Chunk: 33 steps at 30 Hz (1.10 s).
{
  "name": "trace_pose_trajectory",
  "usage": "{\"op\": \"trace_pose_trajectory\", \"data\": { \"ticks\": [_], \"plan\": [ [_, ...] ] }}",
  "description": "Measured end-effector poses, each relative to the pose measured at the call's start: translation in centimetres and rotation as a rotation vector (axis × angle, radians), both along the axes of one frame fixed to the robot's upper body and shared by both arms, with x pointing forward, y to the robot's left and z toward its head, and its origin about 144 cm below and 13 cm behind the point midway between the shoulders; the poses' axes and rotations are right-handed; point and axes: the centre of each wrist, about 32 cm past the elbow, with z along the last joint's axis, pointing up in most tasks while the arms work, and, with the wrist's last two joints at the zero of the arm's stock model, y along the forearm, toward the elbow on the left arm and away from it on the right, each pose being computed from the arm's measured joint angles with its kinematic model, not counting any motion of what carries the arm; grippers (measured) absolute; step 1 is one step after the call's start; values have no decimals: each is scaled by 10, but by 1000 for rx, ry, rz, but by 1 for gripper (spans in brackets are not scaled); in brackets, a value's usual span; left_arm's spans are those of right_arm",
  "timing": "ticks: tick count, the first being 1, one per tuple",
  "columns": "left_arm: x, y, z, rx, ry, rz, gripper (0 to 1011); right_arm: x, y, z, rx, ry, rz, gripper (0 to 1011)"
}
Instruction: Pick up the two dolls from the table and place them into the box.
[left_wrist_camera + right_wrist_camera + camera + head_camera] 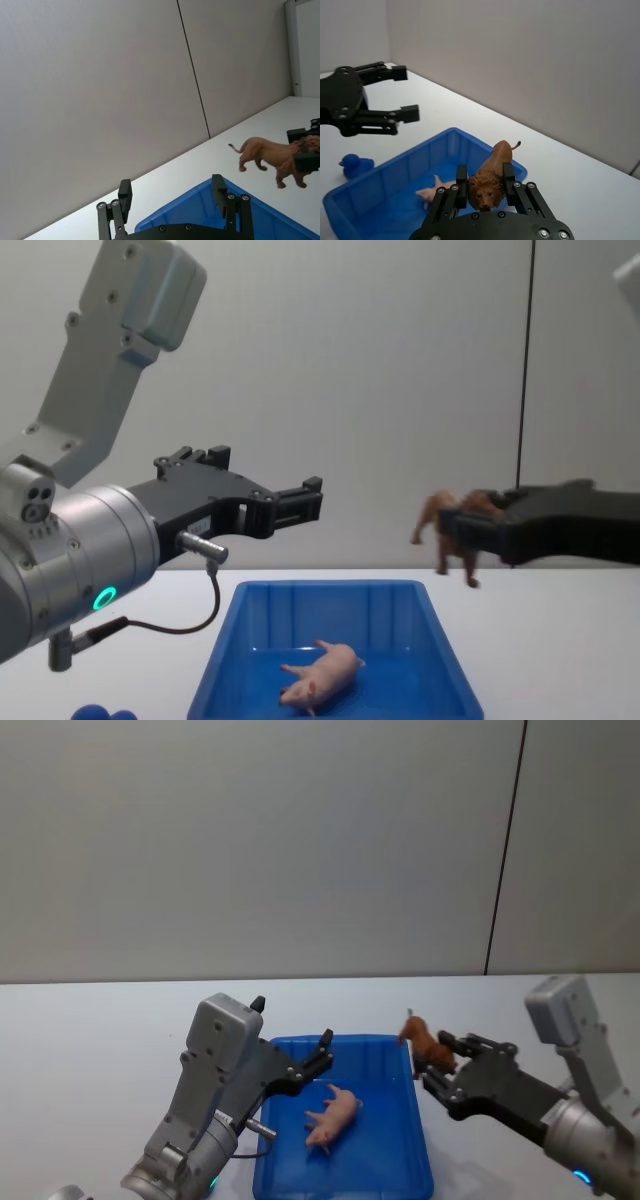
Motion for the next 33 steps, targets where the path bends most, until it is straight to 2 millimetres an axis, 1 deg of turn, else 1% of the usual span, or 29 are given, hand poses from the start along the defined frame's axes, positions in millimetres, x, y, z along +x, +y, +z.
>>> {"op": "trace_pose_trajectory", "data": {
  "ticks": [3, 4, 8, 9, 12, 13, 15, 16, 17, 18, 20, 22, 25, 33],
  "plan": [
    [0, 0, 0, 0, 0, 0, 1003, 3, 5, 1, -2, 5, 25, 407],
    [0, 0, 0, 0, 0, 0, 1003, 5, 10, 2, -2, 10, 40, 409],
    [0, 0, 0, 0, 0, 0, 1003, 10, 18, -1, -10, 27, 71, 495],
    [0, 0, 0, 0, 0, 0, 1003, 11, 22, -2, -12, 32, 81, 554],
    [0, 0, 0, 0, 0, 0, 1003, 13, 25, -4, -17, 41, 93, 612],
    [0, 0, 0, 0, 0, 0, 1003, 15, 27, -5, -21, 45, 100, 670],
    [0, 0, 0, 0, 0, 0, 1003, 16, 28, -6, -27, 49, 105, 712],
    [0, 0, 0, 0, 0, 0, 1003, 16, 28, -7, -28, 49, 106, 771],
    [0, 0, 0, 0, 0, 0, 1003, 16, 28, -7, -30, 49, 107, 790],
    [0, 0, 0, 0, 0, 0, 1003, 17, 28, -8, -33, 47, 109, 806],
    [0, 0, 0, 0, 0, 0, 1003, 17, 27, -8, -37, 43, 110, 879],
    [0, 0, 0, 0, 0, 0, 1003, 16, 25, -9, -41, 38, 110, 906],
    [0, 0, 0, 0, 0, 0, 1003, 14, 16, -10, -52, 24, 102, 1001],
    [0, 0, 0, 0, 0, 0, 1003, 5, -7, -12, -53, 1, 75, 1001]
  ]
}}
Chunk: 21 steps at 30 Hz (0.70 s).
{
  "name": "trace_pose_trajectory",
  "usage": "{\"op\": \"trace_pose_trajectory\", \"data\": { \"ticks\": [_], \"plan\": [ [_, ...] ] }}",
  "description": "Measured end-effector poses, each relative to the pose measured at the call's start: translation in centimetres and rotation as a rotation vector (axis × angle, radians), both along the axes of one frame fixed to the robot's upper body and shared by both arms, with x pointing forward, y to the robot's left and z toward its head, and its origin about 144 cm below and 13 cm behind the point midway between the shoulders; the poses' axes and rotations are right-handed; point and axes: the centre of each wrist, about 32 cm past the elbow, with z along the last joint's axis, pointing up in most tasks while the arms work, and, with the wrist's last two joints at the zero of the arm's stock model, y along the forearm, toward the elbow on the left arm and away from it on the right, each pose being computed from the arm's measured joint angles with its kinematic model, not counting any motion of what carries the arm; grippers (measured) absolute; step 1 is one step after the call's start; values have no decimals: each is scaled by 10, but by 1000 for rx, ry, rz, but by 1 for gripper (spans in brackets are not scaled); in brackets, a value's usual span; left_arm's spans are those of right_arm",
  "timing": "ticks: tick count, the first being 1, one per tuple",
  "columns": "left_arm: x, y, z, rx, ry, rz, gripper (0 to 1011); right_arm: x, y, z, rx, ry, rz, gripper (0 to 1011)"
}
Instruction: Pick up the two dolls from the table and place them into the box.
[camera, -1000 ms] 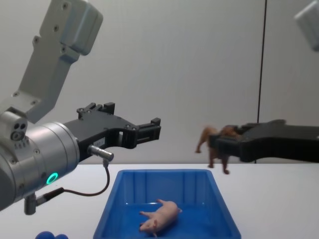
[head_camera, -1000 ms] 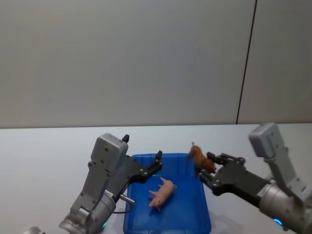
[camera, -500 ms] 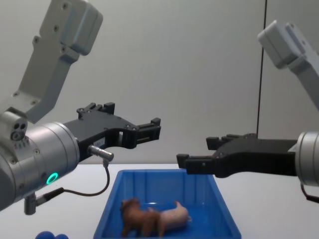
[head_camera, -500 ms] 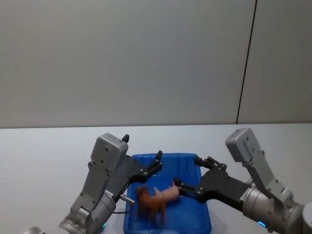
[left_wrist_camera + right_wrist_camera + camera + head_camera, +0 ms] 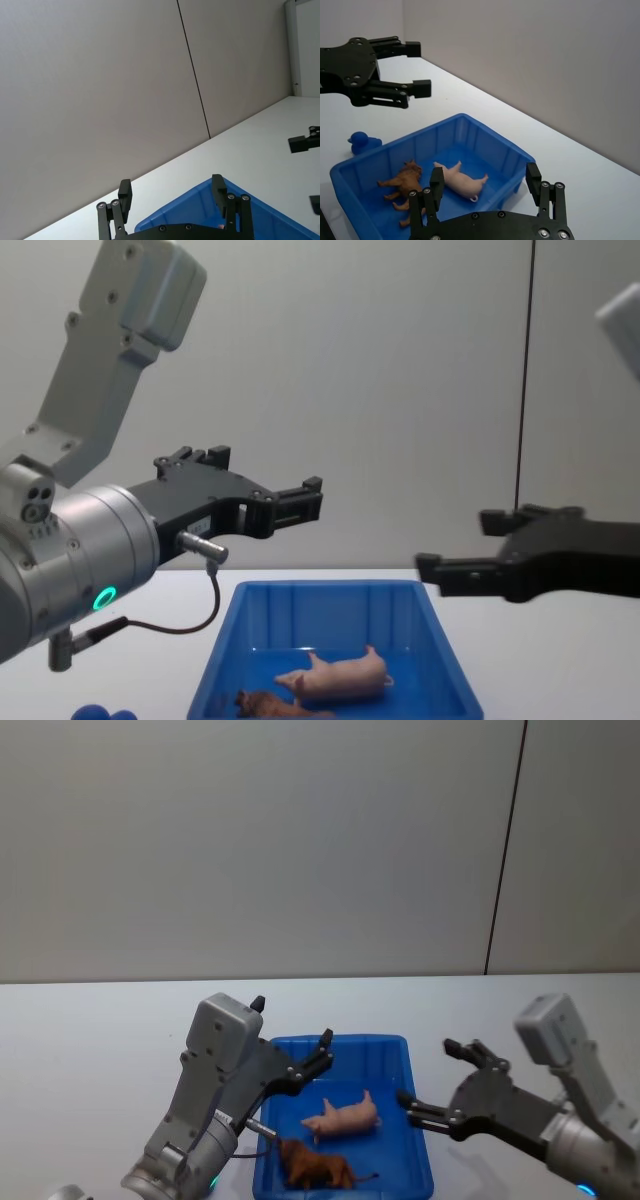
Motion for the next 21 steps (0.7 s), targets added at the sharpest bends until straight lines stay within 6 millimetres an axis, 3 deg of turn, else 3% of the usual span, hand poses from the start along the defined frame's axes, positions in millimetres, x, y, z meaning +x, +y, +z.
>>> {"op": "trace_pose_trajectory", "data": {
  "ticks": [10, 21],
  "plan": [
    [0, 0, 0, 0, 0, 0, 1003, -11, -24, -3, 13, -9, -41, 1001],
    [-6, 6, 0, 12, 1, 28, 1003, -16, -36, -4, 18, -13, -60, 1001]
  ]
}}
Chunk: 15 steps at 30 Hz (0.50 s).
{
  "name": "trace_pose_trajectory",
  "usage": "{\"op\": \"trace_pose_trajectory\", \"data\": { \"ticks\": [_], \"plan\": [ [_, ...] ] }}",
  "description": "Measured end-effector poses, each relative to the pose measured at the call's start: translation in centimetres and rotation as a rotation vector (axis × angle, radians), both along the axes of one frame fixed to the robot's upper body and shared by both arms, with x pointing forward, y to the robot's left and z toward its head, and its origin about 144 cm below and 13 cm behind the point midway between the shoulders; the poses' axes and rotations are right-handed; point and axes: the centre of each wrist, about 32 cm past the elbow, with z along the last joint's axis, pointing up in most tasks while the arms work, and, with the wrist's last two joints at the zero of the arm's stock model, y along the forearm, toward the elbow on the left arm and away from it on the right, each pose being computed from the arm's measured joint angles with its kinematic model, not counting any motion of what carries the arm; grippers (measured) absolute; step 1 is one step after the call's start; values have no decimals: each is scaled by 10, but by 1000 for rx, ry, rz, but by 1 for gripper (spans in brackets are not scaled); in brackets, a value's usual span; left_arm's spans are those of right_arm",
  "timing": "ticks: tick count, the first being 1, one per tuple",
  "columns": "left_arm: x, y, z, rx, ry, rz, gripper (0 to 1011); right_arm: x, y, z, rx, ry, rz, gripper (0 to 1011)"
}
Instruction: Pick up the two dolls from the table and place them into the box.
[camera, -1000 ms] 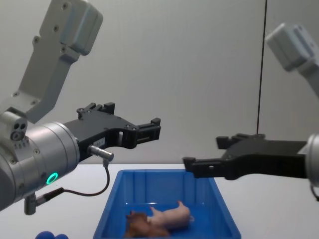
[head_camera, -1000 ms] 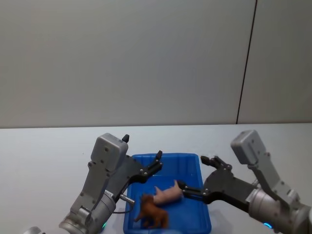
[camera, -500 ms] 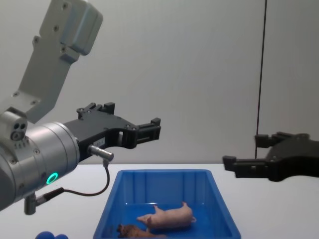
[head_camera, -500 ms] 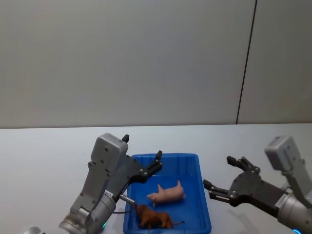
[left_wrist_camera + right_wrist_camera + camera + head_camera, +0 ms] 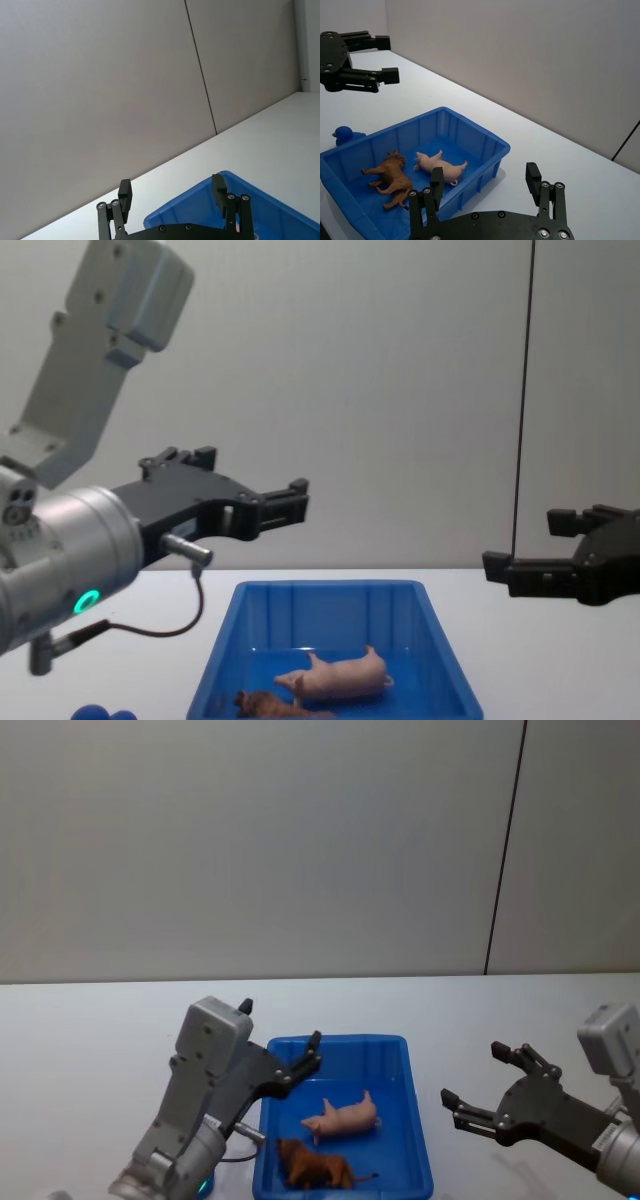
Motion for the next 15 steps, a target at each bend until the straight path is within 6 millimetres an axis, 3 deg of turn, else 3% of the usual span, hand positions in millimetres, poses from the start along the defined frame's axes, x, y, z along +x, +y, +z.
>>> {"op": "trace_pose_trajectory", "data": {
  "ticks": [15],
  "plan": [
    [-34, 33, -14, 18, 105, 133, 1003, -3, -6, 0, 1, -2, -10, 1001]
  ]
}}
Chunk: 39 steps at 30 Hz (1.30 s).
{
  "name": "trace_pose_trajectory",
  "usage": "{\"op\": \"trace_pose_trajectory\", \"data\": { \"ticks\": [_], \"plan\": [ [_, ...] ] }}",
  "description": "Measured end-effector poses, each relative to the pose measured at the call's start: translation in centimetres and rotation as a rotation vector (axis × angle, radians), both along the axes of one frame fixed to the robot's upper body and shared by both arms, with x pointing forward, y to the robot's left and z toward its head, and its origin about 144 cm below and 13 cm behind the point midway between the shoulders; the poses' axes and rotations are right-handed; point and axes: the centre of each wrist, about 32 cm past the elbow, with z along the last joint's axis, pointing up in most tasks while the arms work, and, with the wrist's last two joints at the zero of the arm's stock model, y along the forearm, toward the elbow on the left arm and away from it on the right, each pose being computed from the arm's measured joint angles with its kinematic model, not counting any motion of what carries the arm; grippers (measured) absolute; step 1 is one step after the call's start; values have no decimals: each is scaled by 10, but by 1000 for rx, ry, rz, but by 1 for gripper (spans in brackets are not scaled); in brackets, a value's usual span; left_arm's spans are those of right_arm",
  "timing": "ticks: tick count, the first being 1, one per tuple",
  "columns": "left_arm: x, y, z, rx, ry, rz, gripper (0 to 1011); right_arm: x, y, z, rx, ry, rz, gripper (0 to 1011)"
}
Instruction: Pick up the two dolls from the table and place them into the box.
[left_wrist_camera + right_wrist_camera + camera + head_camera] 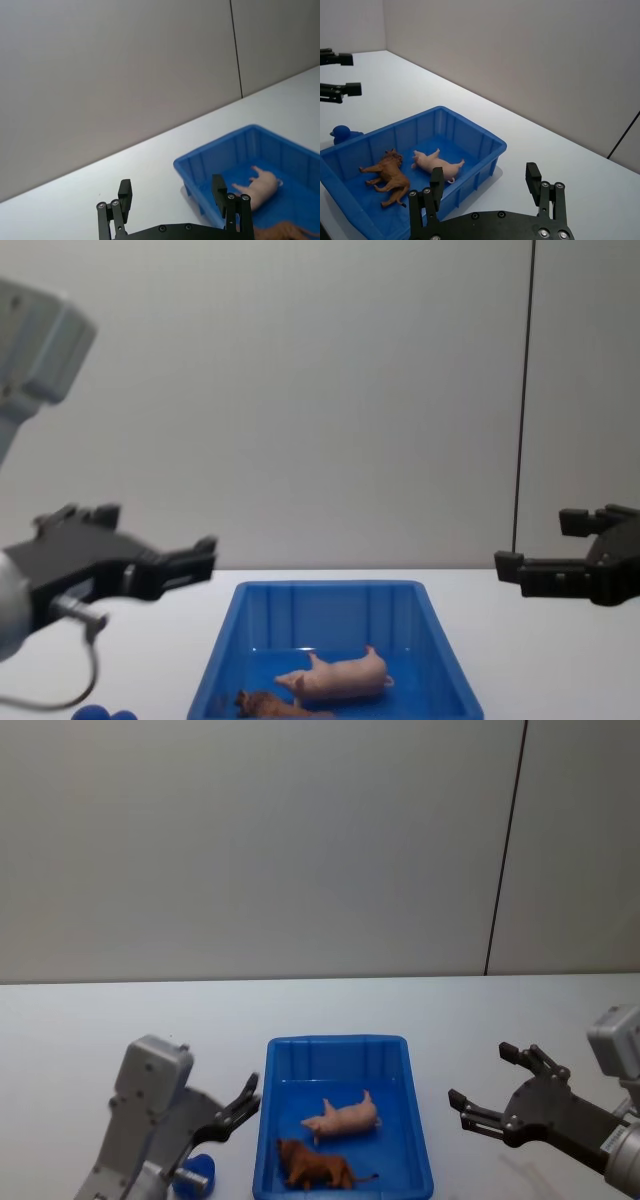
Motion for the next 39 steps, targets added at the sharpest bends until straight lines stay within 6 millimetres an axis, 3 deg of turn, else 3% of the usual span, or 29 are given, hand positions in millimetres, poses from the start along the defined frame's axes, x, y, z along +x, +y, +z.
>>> {"op": "trace_pose_trajectory", "data": {
  "ticks": [14, 36, 39],
  "plan": [
    [-14, 26, -25, 19, 122, 43, 1003, -1, -2, 0, 1, 0, -2, 1001],
    [-3, 51, -62, 63, 270, -21, 1003, -1, -2, 0, 1, 0, -3, 1001],
    [-1, 53, -65, 67, 280, -28, 941, -1, -2, 0, 1, 0, -3, 1001]
  ]
}}
